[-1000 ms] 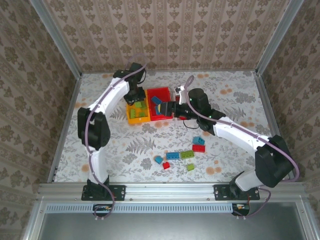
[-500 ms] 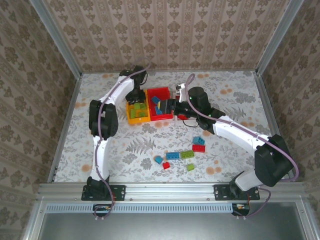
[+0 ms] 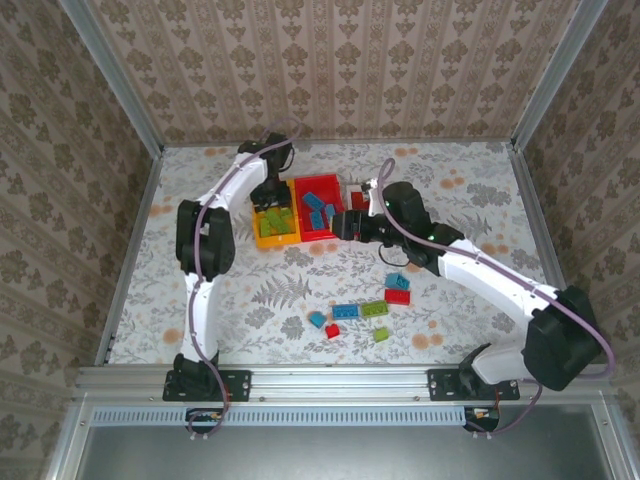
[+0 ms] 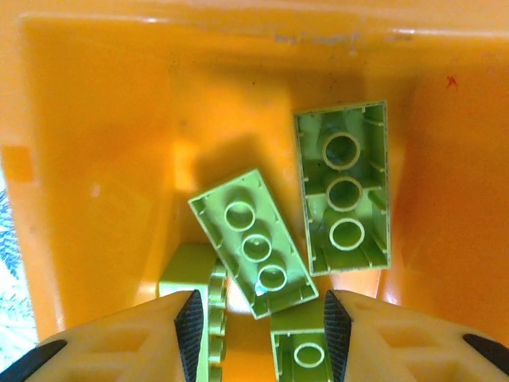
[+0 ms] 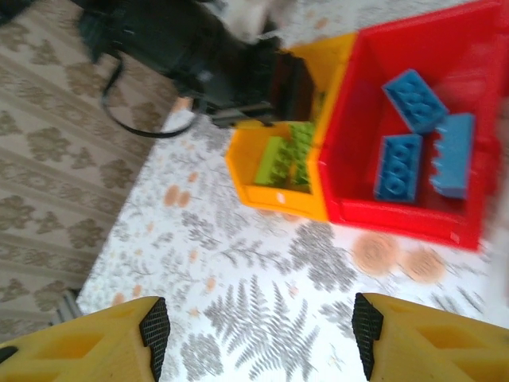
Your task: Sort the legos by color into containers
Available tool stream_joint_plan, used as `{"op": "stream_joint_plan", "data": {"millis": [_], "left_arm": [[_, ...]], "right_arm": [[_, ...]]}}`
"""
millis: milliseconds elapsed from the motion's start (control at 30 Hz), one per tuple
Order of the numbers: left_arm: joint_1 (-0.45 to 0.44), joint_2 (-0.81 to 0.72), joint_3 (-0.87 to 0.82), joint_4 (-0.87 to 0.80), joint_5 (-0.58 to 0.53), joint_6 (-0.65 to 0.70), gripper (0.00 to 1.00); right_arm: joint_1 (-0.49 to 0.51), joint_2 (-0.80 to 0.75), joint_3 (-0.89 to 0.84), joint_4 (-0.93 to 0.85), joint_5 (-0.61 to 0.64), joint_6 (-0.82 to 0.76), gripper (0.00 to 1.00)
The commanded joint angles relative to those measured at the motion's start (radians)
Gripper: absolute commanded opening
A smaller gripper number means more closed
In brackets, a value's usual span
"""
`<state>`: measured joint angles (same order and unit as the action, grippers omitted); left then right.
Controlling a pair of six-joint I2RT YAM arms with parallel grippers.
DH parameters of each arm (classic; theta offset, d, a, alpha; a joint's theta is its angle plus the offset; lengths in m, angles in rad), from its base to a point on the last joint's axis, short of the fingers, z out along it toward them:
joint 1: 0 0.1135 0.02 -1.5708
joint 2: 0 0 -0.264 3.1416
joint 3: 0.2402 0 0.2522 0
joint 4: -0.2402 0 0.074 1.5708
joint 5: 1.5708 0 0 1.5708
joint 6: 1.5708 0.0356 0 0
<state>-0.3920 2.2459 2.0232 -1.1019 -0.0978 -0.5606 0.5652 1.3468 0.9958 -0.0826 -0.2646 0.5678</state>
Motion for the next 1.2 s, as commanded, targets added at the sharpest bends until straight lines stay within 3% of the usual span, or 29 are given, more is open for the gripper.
{"op": "stream_joint_plan", "data": {"millis": [0, 200, 300, 433, 600, 933, 1167], "left_arm": [[-0.014, -0.158, -0.033, 0.027, 0.021, 0.017, 0.47], [-0.115, -0.4, -0.266, 0.163, 0.081, 0.086, 0.5], [-0.173, -0.531, -0.416, 0.224, 0.11, 0.112, 0.51], [-0.244, -0.717, -0.617, 0.275, 0.101, 0.087, 0.5], [-0.266, -0.987, -0.84, 0.282, 0.065, -0.044, 0.48], [-0.242, -1.396, -1.03, -0.043, 0.031, -0.065, 0.48], [-0.222, -1.523, -1.049, -0.122, -0.013, -0.125, 0.47]], "right_arm": [[-0.02, -0.079, -0.032, -0.219, 0.125, -0.016, 0.64], [-0.031, -0.149, -0.073, -0.519, 0.254, -0.039, 0.64], [-0.024, -0.137, -0.06, -0.602, 0.253, -0.051, 0.64], [0.122, -0.067, -0.006, -0.584, 0.19, -0.196, 0.64], [0.303, 0.092, 0.015, -0.462, 0.039, -0.358, 0.66], [0.42, 0.381, 0.229, -0.559, 0.038, -0.467, 0.68], [0.457, 0.501, 0.321, -0.643, 0.098, -0.454, 0.65]]}}
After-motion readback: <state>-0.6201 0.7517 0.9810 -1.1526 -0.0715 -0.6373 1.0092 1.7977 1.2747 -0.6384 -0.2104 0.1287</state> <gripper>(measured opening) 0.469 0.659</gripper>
